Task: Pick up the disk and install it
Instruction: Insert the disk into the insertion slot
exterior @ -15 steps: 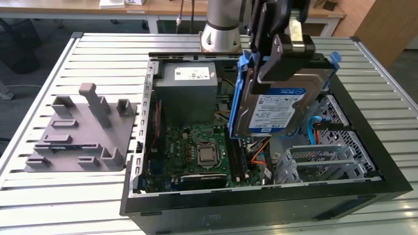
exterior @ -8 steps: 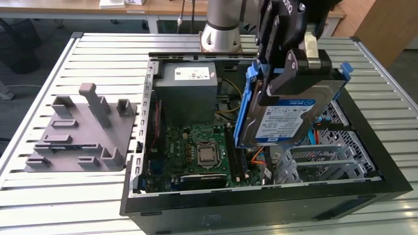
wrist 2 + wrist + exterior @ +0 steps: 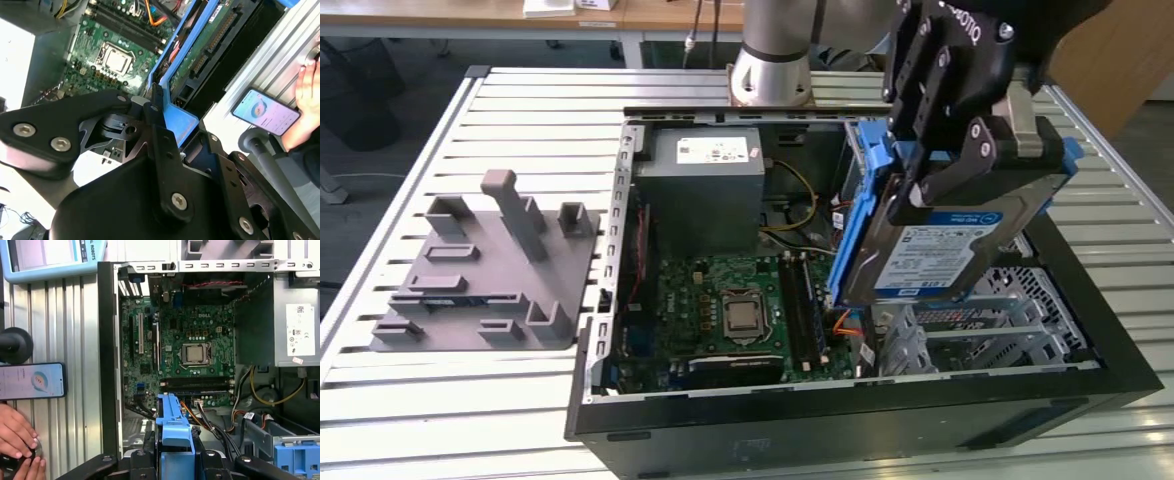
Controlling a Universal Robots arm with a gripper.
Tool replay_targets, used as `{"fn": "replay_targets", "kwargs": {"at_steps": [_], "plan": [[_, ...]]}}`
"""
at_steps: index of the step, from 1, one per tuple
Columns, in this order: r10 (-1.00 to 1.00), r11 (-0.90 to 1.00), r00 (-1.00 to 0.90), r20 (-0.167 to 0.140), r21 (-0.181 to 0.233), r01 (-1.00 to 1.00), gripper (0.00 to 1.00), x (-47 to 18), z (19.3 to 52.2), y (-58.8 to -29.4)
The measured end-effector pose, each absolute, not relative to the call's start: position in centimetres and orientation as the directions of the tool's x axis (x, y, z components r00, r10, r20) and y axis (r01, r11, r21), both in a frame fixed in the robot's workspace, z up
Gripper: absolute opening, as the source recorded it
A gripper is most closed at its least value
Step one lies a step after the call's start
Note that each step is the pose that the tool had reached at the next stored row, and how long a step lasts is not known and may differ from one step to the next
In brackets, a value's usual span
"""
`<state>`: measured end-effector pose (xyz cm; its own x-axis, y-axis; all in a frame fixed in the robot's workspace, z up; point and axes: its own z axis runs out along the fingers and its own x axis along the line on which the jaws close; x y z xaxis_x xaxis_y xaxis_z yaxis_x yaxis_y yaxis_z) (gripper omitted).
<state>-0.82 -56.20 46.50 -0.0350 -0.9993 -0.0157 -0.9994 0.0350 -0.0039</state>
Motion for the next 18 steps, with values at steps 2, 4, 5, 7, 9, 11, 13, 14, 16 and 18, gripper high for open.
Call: {"fn": "replay_targets", "kwargs": {"at_steps": [2,4,5,7,9,11,13,14,16,18], "plan": [[-0.999,0.035,-0.035,-0.015,-0.004,-0.999,0.36,-0.6,46.4,-56.3],[-0.999,0.035,-0.035,-0.015,-0.004,-0.999,0.36,-0.4,46.3,-56.5],[-0.999,0.035,-0.035,-0.016,-0.004,-0.999,0.36,-0.3,46.2,-56.6],[-0.999,0.035,-0.035,-0.016,-0.004,-0.999,0.36,0.0,46.1,-56.7],[-0.999,0.035,-0.035,-0.015,-0.004,-0.999,0.36,0.8,46.1,-56.7],[-0.999,0.035,-0.035,-0.016,-0.004,-0.999,0.36,1.5,46.0,-56.7],[-0.999,0.035,-0.035,-0.016,-0.004,-0.999,0.36,2.1,46.0,-56.7],[-0.999,0.035,-0.035,-0.016,-0.004,-0.999,0.36,2.4,45.9,-56.7],[-0.999,0.035,-0.035,-0.016,-0.004,-0.999,0.36,2.8,45.9,-56.7],[-0.999,0.035,-0.035,-0.016,-0.004,-0.999,0.36,3.2,45.8,-56.7]]}}
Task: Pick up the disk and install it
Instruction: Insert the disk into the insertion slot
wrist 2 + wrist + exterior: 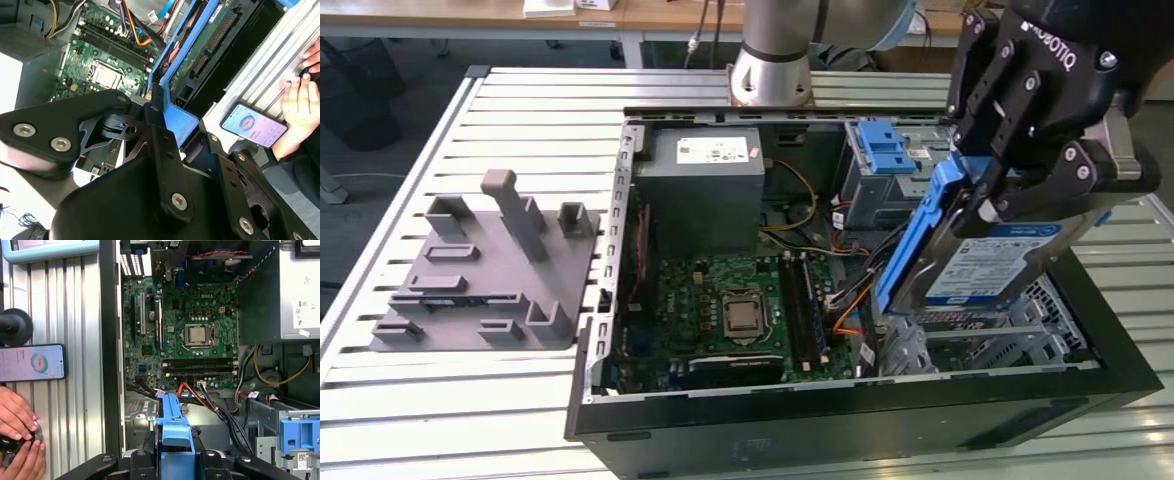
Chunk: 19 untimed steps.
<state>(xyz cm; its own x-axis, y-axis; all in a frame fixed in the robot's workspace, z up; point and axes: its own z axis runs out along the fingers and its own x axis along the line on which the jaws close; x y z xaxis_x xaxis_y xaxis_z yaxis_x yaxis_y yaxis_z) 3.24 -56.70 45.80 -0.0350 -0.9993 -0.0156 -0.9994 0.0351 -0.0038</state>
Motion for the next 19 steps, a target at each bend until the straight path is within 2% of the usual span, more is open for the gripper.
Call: {"fn": "replay_targets", "kwargs": {"at_steps": [19], "plan": [[-1.000,0.024,-0.024,-0.016,-0.004,-1.000,0.36,5.9,44.9,-56.7]]}}
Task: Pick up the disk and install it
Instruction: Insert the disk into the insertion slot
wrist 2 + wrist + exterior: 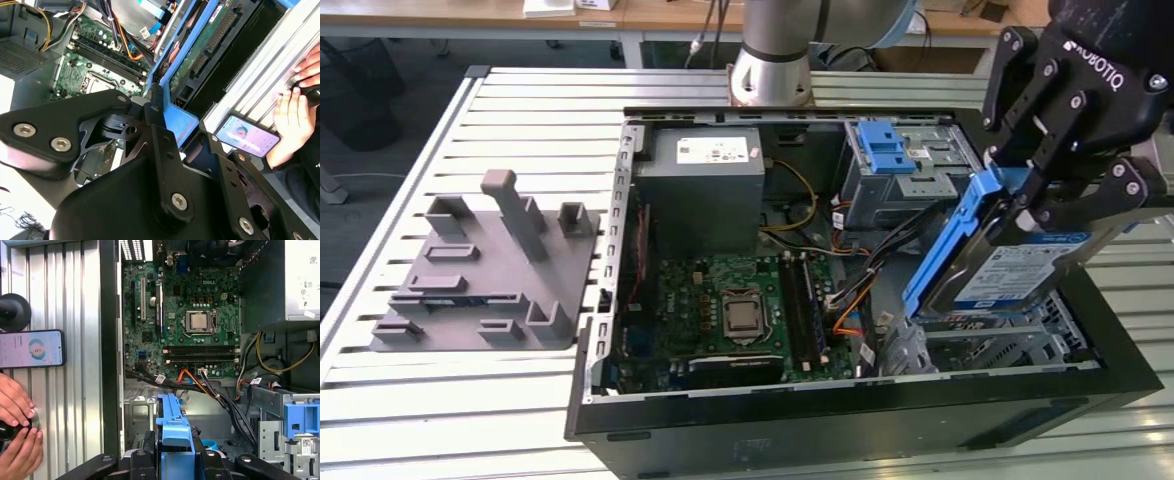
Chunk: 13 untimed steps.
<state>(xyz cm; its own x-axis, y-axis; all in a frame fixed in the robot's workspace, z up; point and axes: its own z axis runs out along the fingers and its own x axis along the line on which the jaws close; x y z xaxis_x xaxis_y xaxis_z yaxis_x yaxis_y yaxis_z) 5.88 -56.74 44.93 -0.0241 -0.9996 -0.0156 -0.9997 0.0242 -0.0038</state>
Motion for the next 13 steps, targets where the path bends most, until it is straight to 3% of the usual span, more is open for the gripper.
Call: {"fn": "replay_targets", "kwargs": {"at_steps": [13], "plan": [[-1.000,0.017,-0.017,-0.016,-0.004,-1.000,0.36,7.0,44.4,-56.7]]}}
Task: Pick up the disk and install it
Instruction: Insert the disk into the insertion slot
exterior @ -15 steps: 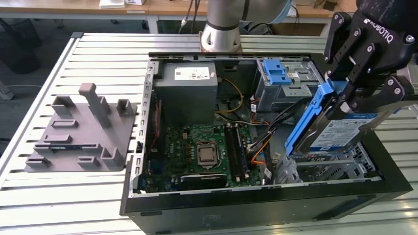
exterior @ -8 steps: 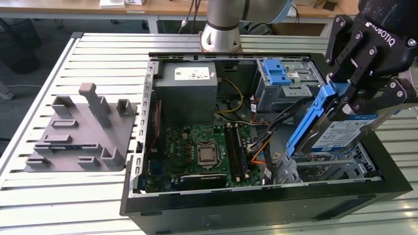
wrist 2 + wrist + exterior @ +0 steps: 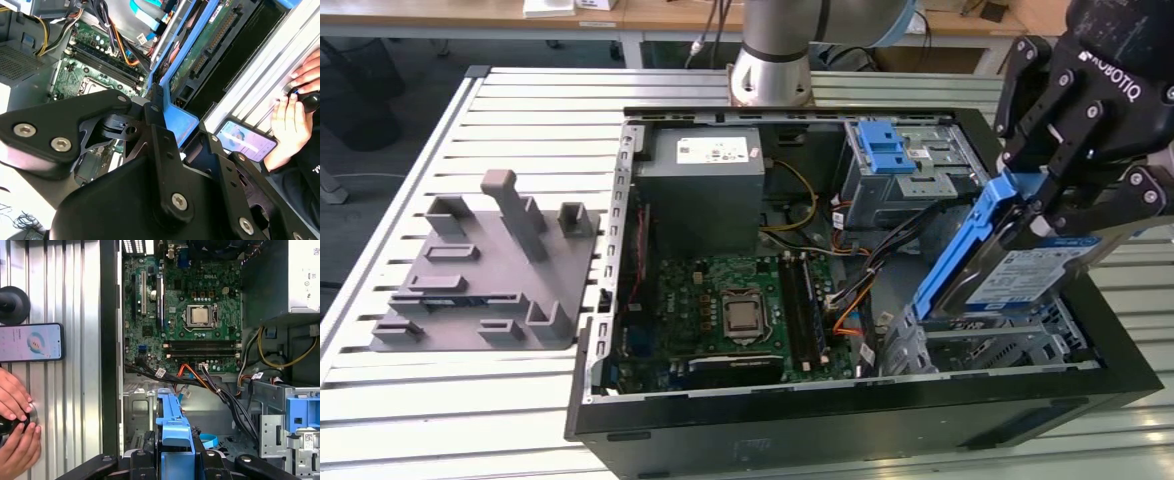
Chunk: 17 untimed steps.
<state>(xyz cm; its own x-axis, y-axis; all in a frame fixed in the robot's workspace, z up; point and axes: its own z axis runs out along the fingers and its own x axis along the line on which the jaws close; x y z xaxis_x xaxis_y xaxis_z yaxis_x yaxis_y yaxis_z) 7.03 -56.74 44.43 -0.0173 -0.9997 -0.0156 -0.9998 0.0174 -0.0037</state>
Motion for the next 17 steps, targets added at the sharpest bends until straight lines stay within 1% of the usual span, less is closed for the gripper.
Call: {"fn": "replay_targets", "kwargs": {"at_steps": [17], "plan": [[-1.000,0.017,-0.017,-0.016,-0.004,-1.000,0.36,7.20,43.52,-56.89]]}}
